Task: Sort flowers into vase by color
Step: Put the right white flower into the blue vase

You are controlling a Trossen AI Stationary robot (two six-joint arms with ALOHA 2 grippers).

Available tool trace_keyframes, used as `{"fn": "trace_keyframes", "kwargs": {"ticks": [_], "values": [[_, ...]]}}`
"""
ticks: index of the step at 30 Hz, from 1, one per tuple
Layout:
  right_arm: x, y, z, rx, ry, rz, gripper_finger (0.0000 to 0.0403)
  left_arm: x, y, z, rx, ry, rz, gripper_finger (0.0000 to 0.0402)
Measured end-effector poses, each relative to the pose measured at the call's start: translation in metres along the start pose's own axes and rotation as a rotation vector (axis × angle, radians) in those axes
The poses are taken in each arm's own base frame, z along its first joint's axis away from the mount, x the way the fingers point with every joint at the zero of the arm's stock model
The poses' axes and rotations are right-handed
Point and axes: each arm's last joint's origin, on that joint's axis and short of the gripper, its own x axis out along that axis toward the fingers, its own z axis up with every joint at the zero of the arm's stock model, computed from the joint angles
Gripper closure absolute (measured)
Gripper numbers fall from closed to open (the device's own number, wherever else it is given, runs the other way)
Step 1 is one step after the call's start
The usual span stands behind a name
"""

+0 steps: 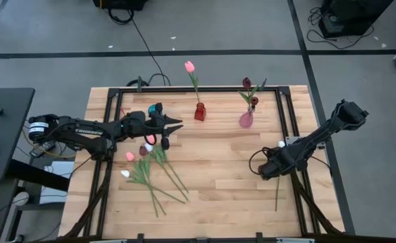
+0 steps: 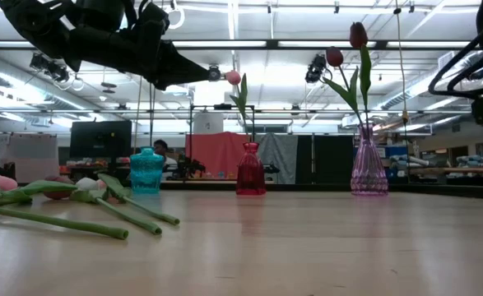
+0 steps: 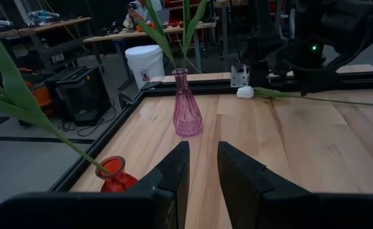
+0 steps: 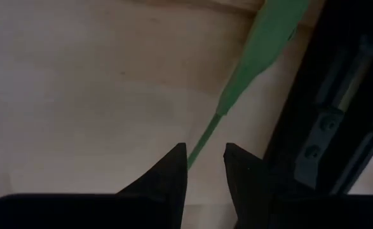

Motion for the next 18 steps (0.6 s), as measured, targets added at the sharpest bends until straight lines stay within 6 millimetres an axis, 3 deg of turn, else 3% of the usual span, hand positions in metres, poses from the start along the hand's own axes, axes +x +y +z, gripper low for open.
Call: {"fn": "trace_keyframes", "kwargs": {"ticks": [12, 18], "values": [[0.016, 0.011, -0.001, -0.006, -0.039, -0.076, 0.0290, 0.000, 0.000, -0.002, 0.001, 0.016, -0.002, 0.0314], [0.027, 0.011, -0.003, -0.019, -0.017, -0.036, 0.0318, 0.000, 0.000, -0.002, 0.002, 0.016, -0.002, 0.0314]]}}
